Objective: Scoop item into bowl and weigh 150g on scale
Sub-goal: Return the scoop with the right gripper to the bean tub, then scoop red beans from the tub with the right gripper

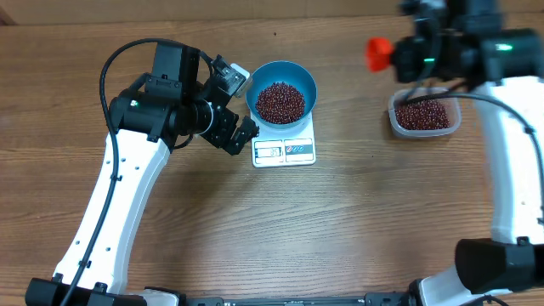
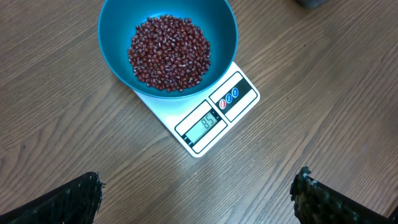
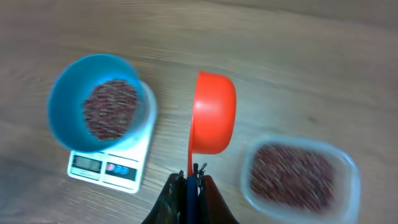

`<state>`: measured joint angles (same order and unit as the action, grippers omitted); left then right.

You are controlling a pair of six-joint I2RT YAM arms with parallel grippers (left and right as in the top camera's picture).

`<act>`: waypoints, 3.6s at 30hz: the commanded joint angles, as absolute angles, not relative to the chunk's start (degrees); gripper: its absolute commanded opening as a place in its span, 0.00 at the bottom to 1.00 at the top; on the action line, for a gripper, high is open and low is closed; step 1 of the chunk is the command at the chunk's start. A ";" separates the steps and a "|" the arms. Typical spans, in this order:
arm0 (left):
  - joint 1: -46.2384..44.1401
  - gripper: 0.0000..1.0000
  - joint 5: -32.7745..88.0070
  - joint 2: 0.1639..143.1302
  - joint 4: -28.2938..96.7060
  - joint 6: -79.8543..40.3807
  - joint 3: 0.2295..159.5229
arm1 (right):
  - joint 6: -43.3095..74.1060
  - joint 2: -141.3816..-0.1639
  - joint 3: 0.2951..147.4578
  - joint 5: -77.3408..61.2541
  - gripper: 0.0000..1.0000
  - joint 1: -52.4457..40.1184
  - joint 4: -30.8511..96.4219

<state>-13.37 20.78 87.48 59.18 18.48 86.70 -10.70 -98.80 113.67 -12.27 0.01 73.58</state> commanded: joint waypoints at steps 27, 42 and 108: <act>-13.15 1.00 20.38 86.19 59.33 19.73 86.41 | -11.00 -104.66 93.36 -14.44 0.04 17.39 65.34; -13.15 1.00 20.38 86.19 59.33 19.73 86.41 | -12.47 -107.87 89.03 -18.22 0.04 16.53 60.77; -13.15 0.99 20.38 86.19 59.33 19.73 86.41 | -21.52 -111.13 88.99 -63.22 0.04 35.48 68.93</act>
<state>-13.37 20.78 87.48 59.18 18.48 86.70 -19.77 -111.24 88.92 -59.22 35.27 68.88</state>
